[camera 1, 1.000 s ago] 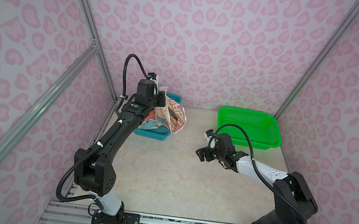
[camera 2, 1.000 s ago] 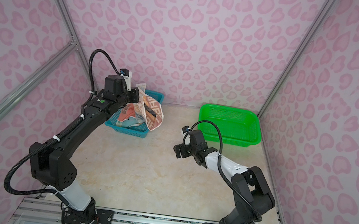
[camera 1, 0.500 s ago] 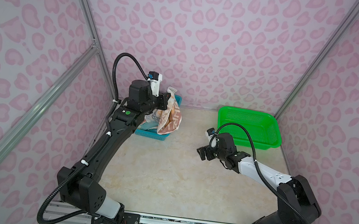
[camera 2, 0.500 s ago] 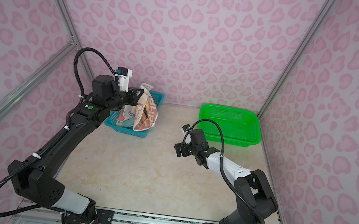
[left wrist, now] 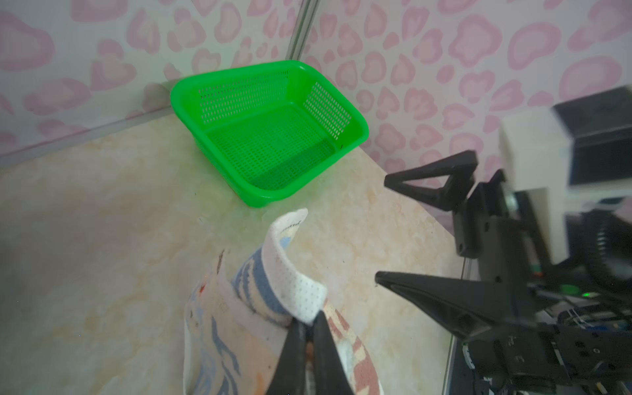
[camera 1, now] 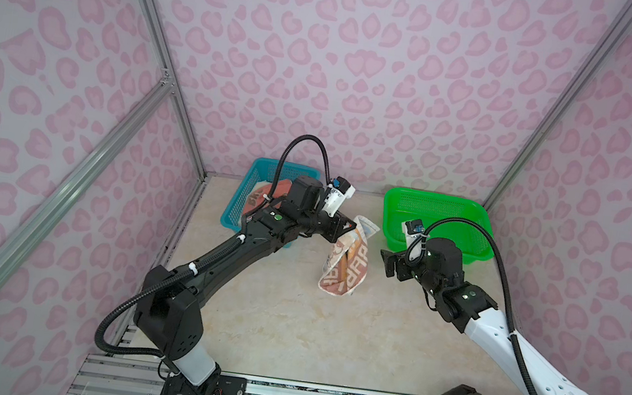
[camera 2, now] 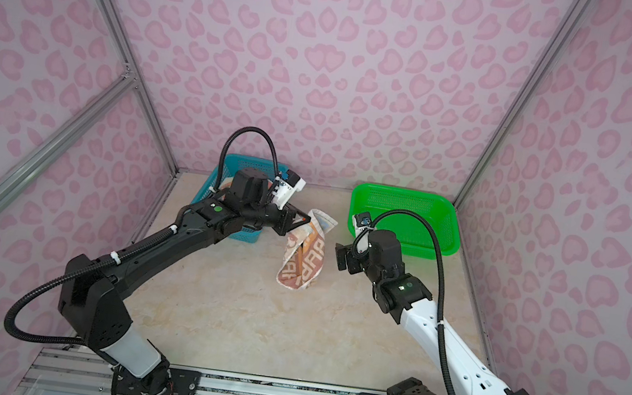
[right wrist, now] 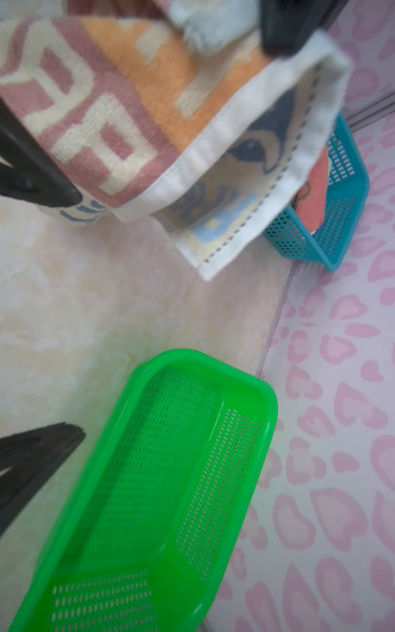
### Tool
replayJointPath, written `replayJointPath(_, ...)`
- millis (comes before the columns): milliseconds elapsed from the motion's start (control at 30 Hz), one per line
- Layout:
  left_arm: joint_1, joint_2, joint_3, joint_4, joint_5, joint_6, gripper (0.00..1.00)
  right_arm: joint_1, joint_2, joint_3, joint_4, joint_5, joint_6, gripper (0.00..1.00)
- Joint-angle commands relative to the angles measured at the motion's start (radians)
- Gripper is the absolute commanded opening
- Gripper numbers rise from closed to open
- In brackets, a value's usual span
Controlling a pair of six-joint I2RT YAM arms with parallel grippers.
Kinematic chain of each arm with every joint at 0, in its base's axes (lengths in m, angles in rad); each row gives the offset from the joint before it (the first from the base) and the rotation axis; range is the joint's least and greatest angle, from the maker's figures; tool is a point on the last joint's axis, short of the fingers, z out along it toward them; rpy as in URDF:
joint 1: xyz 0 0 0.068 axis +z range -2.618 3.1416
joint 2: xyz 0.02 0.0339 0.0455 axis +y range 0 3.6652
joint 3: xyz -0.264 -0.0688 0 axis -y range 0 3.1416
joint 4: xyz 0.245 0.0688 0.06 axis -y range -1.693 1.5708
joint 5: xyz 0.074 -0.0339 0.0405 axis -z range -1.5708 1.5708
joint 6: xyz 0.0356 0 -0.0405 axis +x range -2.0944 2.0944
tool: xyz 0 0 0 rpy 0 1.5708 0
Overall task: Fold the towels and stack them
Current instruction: 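Lift the RABBIT towel out with the left gripper and drag it onto the table, then grasp the towel's other corner with the right gripper near the left gripper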
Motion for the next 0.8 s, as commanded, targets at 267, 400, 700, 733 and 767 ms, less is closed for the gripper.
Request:
replayJointPath(267,-0.053,0.109,-0.049,0.010,0.044,0.031,0.02,0.000,-0.041,-0.189,0.171,-0.283,0.004,0.95)
replayJointPath(400,-0.053,0.092,-0.070,0.011,0.045,0.036,0.03,0.000,0.053,-0.221,0.281,-0.373,0.029,0.93)
replayJointPath(700,-0.053,0.086,-0.089,0.017,0.017,0.030,0.03,0.023,0.283,-0.268,0.561,-0.431,0.167,0.86)
replayJointPath(733,-0.054,0.085,-0.094,0.026,0.010,0.025,0.03,0.030,0.308,-0.279,0.614,-0.420,0.192,0.83)
replayJointPath(767,-0.053,0.082,-0.099,0.035,0.005,0.022,0.03,0.032,0.332,-0.290,0.662,-0.412,0.214,0.81)
